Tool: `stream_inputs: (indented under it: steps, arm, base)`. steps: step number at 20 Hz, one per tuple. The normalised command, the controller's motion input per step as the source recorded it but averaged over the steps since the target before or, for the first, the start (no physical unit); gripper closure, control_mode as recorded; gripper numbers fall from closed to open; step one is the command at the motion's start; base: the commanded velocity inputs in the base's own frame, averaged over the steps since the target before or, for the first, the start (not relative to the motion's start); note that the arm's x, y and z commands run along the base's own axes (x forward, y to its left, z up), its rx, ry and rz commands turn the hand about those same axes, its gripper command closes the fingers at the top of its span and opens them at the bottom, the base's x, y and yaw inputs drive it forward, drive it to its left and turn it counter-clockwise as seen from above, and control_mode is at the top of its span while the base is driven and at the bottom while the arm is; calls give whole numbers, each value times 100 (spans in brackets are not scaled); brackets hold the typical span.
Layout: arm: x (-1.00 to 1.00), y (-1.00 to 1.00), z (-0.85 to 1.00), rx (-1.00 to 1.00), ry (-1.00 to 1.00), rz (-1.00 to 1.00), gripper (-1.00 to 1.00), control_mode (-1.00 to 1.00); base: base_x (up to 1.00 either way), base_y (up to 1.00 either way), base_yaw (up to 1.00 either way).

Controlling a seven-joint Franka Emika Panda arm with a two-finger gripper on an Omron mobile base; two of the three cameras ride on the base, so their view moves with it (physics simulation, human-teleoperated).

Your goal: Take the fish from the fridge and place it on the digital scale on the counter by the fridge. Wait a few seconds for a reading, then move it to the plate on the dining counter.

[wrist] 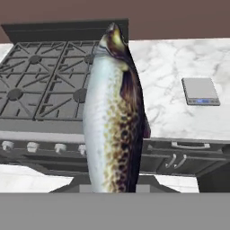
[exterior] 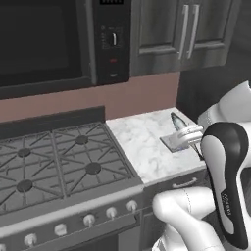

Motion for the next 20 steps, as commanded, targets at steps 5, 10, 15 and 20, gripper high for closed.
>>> stream_inputs:
  steps: [5, 10, 15, 20]
  arm:
    - [0, 0, 0, 0, 0, 0, 100, 100]
    - [0, 0, 0, 0, 0, 0, 100, 100]
    - [0, 0, 0, 0, 0, 0, 100, 100]
    - [0, 0, 0, 0, 0, 0, 100, 100]
  base:
    - [45, -8, -70]
    - [0, -36, -65]
    - [4, -24, -21]
    - [31, -19, 0]
